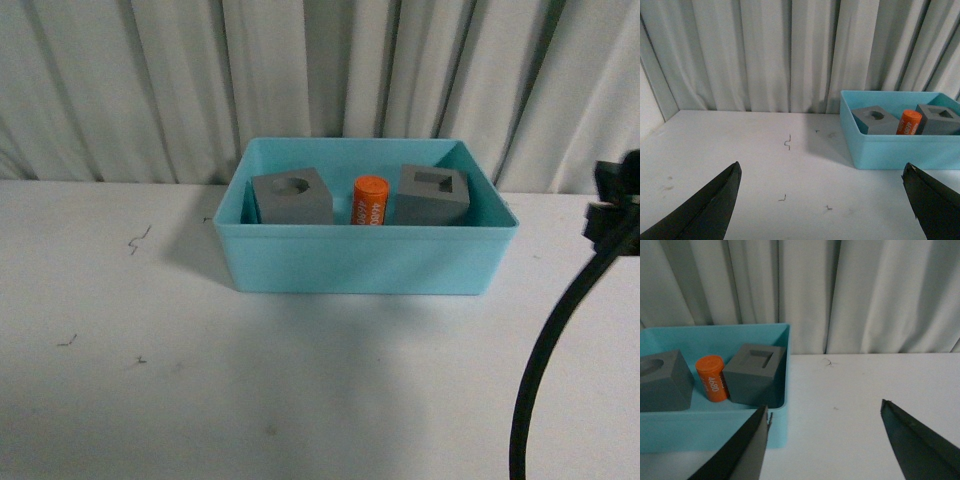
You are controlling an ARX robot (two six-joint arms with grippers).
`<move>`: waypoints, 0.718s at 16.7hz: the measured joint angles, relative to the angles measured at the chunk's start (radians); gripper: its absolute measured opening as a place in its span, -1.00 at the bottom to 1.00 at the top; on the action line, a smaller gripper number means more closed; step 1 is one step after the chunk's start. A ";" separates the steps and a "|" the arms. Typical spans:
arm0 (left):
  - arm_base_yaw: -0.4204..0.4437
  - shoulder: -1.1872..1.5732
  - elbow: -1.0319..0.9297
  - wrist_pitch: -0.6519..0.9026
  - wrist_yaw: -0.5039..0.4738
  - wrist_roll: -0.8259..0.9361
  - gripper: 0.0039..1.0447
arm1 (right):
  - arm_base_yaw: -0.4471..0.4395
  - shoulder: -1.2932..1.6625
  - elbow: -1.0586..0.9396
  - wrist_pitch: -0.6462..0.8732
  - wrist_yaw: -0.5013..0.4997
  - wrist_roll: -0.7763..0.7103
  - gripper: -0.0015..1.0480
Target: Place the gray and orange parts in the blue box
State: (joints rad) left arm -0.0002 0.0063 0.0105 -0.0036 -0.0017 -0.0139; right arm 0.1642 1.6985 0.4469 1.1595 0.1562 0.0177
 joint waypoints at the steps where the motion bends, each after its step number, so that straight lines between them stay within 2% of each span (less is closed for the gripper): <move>1: 0.000 0.000 0.000 0.000 0.002 0.000 0.88 | -0.051 -0.230 -0.137 0.016 -0.031 -0.011 -0.25; 2: 0.000 0.000 0.000 0.000 0.001 0.000 0.88 | -0.074 -0.358 -0.257 -0.045 -0.070 -0.011 -0.92; 3: 0.000 0.000 0.000 0.000 0.002 0.000 0.88 | -0.136 -0.535 -0.329 -0.124 -0.140 -0.016 -0.96; 4: 0.000 0.000 0.000 0.000 0.000 0.000 0.88 | -0.161 -0.578 -0.347 -0.157 -0.148 -0.015 -0.96; 12: 0.000 0.000 0.000 0.000 0.002 0.000 0.88 | -0.169 -0.991 -0.432 -0.478 -0.153 -0.015 -0.96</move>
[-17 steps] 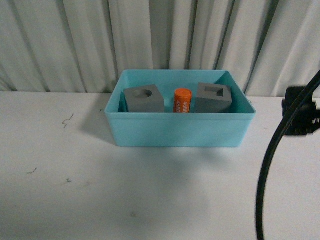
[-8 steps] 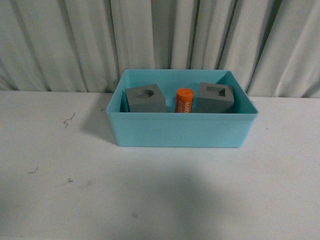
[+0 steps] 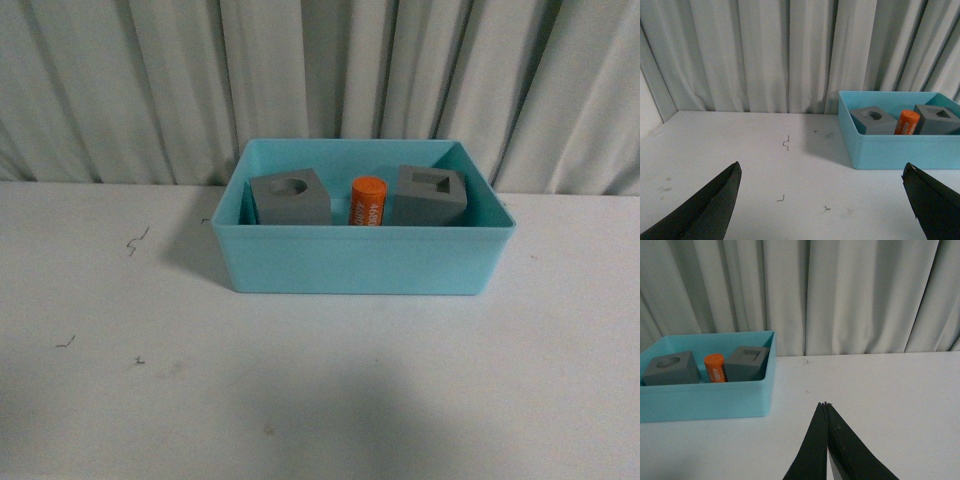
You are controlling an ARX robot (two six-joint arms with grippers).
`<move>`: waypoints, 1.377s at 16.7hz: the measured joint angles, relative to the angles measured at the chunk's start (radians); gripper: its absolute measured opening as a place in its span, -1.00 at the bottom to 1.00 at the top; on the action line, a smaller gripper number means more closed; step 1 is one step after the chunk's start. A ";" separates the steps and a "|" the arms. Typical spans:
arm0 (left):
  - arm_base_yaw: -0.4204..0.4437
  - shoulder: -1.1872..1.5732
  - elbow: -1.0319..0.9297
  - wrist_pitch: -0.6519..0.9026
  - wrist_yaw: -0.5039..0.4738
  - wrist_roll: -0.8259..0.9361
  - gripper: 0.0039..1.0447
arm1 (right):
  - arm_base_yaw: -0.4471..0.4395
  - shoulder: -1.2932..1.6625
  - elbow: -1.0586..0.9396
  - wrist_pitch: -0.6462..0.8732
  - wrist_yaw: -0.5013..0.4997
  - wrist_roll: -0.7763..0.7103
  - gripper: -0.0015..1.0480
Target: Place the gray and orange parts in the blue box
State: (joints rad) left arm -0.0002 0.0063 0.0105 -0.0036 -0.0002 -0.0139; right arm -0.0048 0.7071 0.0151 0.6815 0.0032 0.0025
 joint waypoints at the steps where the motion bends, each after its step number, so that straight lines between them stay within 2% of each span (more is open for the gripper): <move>1: 0.000 0.000 0.000 0.000 0.000 0.000 0.88 | 0.000 -0.052 -0.003 -0.046 0.000 0.000 -0.96; 12: 0.000 0.000 0.000 0.000 0.000 0.000 0.88 | 0.000 -0.394 -0.003 -0.368 0.000 0.000 -0.96; 21: 0.000 0.000 0.000 0.000 0.000 0.000 0.88 | 0.000 -0.544 -0.003 -0.524 0.000 0.000 -0.96; 22: 0.000 0.000 0.000 0.000 0.000 0.000 0.88 | 0.000 -0.633 -0.003 -0.661 -0.003 0.000 -0.96; 23: 0.000 0.000 0.000 -0.001 0.000 0.000 0.88 | 0.000 -0.705 -0.003 -0.676 -0.003 0.000 -0.96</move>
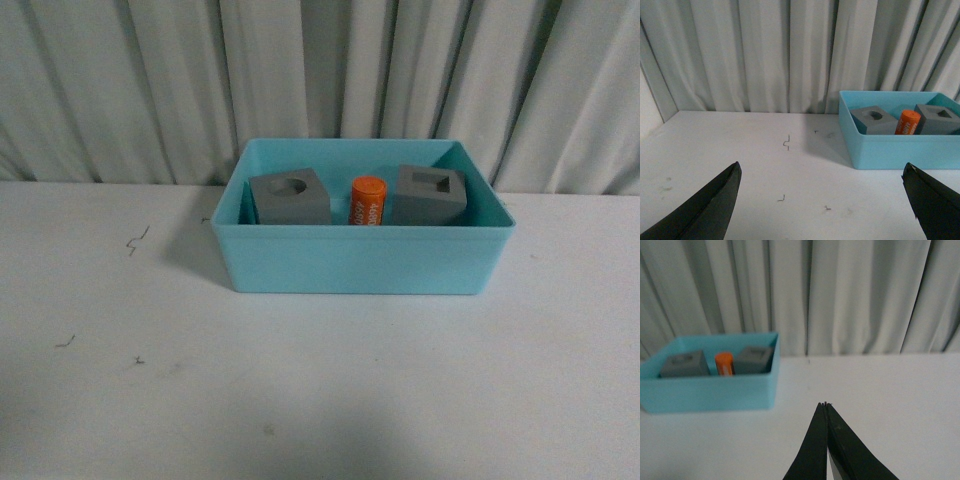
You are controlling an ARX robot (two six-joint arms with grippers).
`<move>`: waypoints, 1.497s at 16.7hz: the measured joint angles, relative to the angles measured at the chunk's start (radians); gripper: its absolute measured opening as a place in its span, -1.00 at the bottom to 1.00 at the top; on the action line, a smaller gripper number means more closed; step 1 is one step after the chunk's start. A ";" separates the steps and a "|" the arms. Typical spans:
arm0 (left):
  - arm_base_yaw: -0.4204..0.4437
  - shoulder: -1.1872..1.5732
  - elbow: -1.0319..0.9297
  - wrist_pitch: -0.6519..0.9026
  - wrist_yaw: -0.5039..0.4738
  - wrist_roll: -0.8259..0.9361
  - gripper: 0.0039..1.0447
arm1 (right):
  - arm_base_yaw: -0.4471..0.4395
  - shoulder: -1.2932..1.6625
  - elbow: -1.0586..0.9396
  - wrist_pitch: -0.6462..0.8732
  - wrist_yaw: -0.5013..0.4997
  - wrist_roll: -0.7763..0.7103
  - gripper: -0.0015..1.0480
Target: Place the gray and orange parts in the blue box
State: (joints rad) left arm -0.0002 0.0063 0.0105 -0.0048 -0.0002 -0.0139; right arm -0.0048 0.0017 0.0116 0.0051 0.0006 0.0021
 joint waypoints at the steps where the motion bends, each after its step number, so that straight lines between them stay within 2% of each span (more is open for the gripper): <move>1: 0.000 0.000 0.000 0.000 0.000 0.000 0.88 | 0.000 0.003 0.004 0.005 0.002 0.000 -0.96; 12: 0.000 0.000 0.000 0.001 0.000 0.000 0.88 | 0.000 0.002 0.000 -0.009 0.000 0.000 -0.96; 15: 0.000 0.000 0.000 0.001 0.000 0.000 0.88 | 0.000 0.002 0.000 -0.009 0.000 0.000 -0.39; 20: 0.000 0.000 0.000 0.001 0.000 0.000 0.88 | 0.000 0.002 0.000 -0.009 0.000 0.000 0.75; 21: 0.000 0.000 0.000 0.001 0.000 0.000 0.88 | 0.000 0.002 0.000 -0.009 0.000 0.000 0.92; 22: 0.000 0.000 0.000 0.001 0.000 0.000 0.88 | 0.000 0.002 0.000 -0.009 0.000 0.000 0.85; 25: 0.000 0.000 0.000 0.001 0.000 0.000 0.88 | 0.000 0.002 0.000 -0.009 0.000 0.000 0.87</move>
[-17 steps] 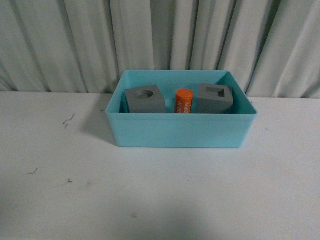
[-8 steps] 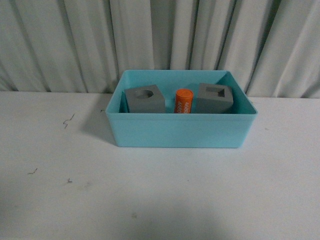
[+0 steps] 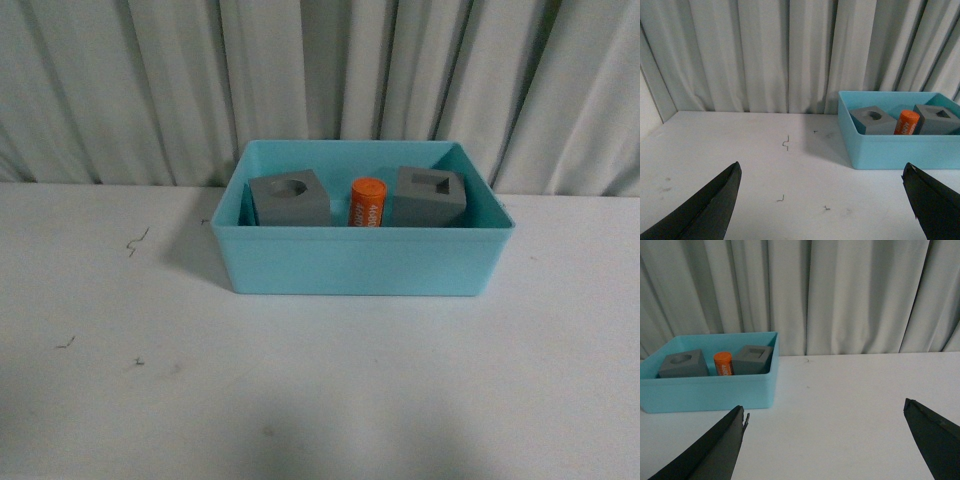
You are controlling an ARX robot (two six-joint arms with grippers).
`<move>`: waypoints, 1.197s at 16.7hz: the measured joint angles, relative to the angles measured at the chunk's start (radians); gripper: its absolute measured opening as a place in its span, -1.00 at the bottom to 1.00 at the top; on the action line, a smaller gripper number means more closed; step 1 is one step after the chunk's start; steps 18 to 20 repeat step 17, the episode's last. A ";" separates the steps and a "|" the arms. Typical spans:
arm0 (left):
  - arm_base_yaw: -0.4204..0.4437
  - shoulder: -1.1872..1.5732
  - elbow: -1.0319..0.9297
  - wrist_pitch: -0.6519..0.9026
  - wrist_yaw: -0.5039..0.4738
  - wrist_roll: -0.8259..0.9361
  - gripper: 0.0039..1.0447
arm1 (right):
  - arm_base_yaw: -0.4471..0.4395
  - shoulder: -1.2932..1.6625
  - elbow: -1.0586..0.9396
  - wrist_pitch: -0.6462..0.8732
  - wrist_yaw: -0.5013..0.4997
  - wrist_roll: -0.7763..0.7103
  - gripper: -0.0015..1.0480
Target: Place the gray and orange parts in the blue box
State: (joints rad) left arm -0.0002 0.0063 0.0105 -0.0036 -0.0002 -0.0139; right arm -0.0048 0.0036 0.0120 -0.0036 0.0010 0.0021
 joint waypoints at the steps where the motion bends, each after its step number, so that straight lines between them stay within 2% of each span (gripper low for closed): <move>1: 0.000 0.000 0.000 0.000 0.000 0.000 0.88 | 0.000 0.000 0.000 0.000 0.000 0.000 0.87; 20: 0.000 0.000 0.000 0.000 0.000 0.000 0.88 | 0.000 0.000 0.000 0.000 0.000 0.000 0.87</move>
